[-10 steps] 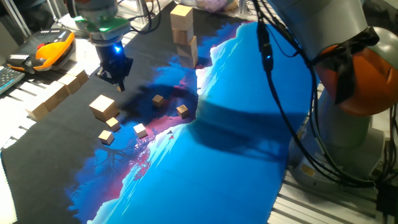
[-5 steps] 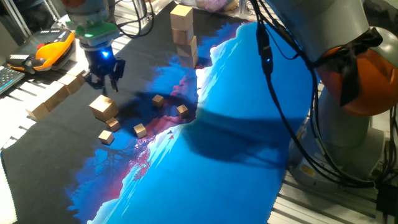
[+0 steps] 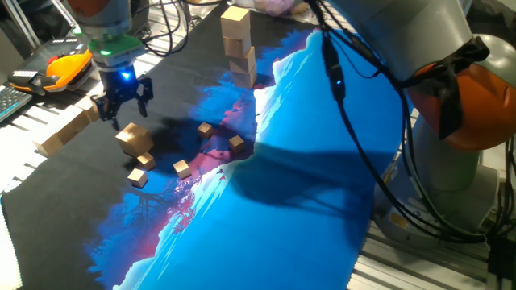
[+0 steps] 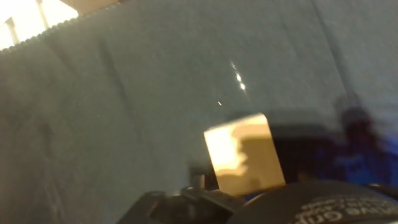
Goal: Stack the blocks in a vertical line of five
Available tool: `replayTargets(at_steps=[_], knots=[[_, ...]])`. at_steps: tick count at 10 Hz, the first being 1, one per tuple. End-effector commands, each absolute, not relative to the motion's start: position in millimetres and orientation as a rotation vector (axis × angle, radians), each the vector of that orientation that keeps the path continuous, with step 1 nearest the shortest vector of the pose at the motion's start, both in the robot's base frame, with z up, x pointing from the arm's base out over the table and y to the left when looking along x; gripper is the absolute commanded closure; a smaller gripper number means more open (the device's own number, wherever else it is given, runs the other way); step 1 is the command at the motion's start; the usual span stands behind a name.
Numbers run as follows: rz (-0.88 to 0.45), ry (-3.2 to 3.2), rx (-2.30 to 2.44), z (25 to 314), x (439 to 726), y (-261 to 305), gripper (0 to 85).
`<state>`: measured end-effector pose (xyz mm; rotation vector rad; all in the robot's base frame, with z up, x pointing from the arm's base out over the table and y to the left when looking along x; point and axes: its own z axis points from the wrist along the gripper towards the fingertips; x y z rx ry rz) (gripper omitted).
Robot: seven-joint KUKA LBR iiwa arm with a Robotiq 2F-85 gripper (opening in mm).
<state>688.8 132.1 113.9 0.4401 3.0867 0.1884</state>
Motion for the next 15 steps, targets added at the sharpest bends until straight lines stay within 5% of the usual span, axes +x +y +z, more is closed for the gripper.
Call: replayTargets(at_steps=[1, 13, 14, 15], knots=[[0.169, 3.089, 0.407, 109.5, 693.5, 133.7, 0.0], [0.095, 3.085, 0.314, 66.7, 699.4, 137.8, 0.0], [0.083, 3.086, 0.3, 65.8, 699.7, 136.6, 17.0], [0.078, 3.087, 0.283, 64.2, 700.0, 134.4, 17.0]])
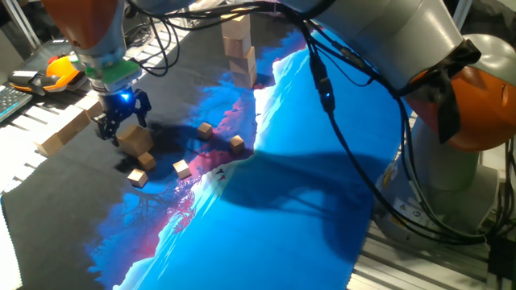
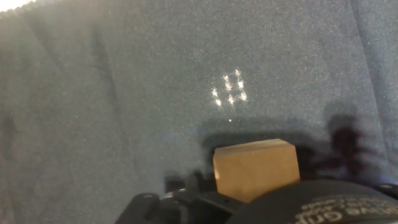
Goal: Stack the blocks in a vertical line of five
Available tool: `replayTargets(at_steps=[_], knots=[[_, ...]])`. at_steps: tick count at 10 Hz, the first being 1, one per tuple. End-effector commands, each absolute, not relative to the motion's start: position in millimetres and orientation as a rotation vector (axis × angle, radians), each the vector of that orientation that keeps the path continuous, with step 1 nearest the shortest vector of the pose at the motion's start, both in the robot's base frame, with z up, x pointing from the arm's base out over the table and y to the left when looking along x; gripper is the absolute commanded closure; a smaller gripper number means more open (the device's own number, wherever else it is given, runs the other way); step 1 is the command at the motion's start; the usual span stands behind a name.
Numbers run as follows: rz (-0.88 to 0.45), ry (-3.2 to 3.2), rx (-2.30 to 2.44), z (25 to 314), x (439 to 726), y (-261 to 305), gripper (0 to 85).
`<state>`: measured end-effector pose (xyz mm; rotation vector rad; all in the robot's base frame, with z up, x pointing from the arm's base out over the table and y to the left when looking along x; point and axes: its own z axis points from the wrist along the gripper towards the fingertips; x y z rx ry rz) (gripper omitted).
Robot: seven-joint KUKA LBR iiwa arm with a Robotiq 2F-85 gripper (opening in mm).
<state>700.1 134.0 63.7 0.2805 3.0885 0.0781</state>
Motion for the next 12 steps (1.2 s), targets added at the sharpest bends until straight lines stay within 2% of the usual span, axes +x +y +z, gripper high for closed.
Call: replayTargets(at_steps=[1, 4, 8, 12], knots=[[0.082, 3.09, 0.274, 61.5, 700.2, 132.9, 17.0], [0.082, 3.091, 0.257, 58.3, 700.9, 131.6, 17.0], [0.062, 3.105, 0.11, 76.4, 693.5, 126.6, 85.0], [0.051, 3.139, 0.057, 133.6, 673.9, 106.2, 85.0]])
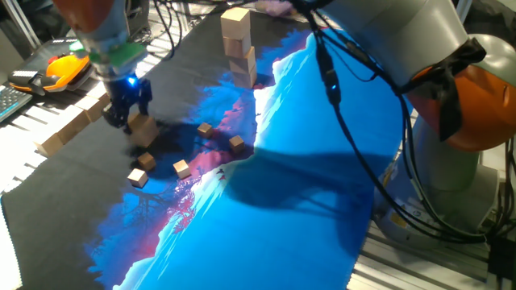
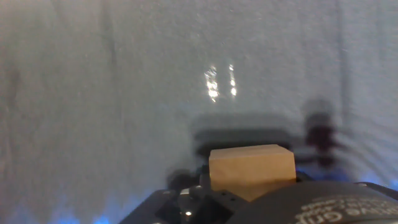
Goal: Stack the blocks in a vertical line of five
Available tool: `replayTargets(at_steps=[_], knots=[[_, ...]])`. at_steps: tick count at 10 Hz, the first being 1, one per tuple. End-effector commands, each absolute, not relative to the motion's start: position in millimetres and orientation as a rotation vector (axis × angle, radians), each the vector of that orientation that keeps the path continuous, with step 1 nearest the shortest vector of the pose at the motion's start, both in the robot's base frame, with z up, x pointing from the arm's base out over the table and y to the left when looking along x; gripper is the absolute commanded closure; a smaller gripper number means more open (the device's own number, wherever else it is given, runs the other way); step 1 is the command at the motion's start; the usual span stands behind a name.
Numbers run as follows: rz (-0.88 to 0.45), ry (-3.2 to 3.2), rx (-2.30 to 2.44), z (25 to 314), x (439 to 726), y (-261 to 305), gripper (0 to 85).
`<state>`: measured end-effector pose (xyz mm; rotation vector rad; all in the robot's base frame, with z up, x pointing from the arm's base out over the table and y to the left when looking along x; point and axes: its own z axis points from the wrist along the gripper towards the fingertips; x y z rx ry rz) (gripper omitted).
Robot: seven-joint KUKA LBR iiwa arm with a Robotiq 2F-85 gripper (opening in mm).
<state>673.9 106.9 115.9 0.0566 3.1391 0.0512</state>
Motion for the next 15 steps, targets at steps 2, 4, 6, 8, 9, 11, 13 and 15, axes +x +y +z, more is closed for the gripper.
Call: replayTargets(at_steps=[2, 4, 6, 8, 9, 11, 13, 15], knots=[[0.051, 3.141, 0.006, 155.8, 661.3, 82.3, 85.0], [0.068, 3.145, -0.033, 169.1, 649.8, 60.4, 85.0], [0.068, 3.144, -0.049, 176.7, 637.6, 48.6, 85.0], [0.061, 3.145, -0.066, 181.1, 626.3, 40.6, 85.0], [0.058, 3.147, -0.074, 180.9, 622.1, 36.9, 85.0], [0.01, 3.158, -0.042, 180.9, 622.1, 36.9, 85.0], [-0.007, 3.161, -0.006, 180.9, 622.1, 36.9, 85.0], [-0.031, 3.134, 0.066, 180.9, 622.1, 36.9, 85.0]])
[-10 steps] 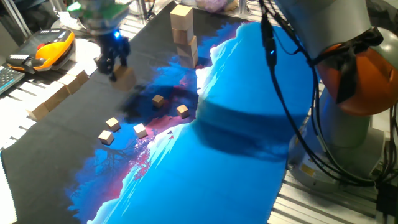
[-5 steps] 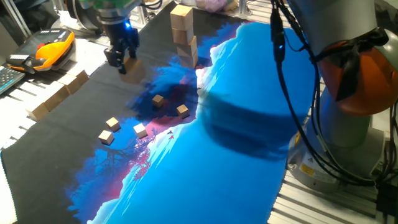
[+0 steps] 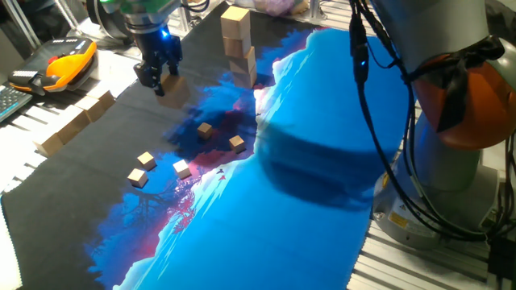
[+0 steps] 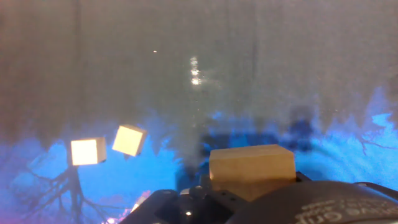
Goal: Stack the blocks in a vertical line of five
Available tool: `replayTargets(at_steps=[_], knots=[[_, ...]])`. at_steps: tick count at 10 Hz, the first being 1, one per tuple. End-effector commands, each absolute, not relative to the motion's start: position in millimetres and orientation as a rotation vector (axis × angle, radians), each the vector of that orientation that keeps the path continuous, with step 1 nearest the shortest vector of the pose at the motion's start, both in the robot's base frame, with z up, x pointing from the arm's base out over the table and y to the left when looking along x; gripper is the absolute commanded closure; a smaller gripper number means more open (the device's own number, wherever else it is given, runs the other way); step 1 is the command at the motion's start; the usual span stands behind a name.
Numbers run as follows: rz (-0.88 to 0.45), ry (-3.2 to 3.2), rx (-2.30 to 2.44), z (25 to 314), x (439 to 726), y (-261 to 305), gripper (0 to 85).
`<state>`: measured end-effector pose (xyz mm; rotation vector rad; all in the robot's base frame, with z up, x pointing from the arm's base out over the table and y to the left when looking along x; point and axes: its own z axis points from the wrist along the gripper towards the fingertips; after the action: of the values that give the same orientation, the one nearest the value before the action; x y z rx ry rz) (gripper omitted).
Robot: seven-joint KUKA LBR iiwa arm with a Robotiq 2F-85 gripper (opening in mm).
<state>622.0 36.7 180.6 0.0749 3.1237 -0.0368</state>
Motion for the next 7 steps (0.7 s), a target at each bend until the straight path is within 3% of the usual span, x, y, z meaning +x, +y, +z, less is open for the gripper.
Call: replayTargets(at_steps=[1, 7], knots=[[-0.037, 3.108, 0.094, 180.9, 622.1, 36.9, 85.0], [0.008, 3.095, 0.149, 180.9, 622.1, 36.9, 85.0]])
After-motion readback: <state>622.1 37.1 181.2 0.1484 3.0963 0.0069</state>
